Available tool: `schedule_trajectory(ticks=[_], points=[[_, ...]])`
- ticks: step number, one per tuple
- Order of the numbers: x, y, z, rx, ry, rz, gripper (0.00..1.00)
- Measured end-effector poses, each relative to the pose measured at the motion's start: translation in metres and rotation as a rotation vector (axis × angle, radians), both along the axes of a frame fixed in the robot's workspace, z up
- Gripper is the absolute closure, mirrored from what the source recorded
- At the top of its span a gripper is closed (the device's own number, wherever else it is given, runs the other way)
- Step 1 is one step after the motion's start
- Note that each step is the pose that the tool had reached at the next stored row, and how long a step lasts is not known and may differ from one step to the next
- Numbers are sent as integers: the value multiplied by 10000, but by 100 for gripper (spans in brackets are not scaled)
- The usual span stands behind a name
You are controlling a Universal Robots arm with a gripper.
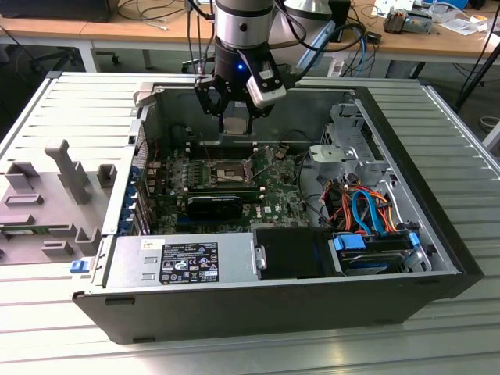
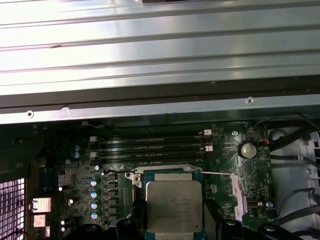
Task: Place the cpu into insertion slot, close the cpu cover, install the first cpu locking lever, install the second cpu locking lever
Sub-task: 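Place the cpu into insertion slot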
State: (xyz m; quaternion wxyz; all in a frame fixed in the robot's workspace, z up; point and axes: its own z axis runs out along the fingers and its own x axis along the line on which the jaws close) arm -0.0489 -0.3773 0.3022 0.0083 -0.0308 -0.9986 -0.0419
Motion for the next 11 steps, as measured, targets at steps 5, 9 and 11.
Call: schedule_trajectory(ticks=[5,9,11], points=[[0,0,-1,-6,1,-63,46],[0,0,-2,-8,0,-105,46],[0,0,-3,-11,0,-129,46]])
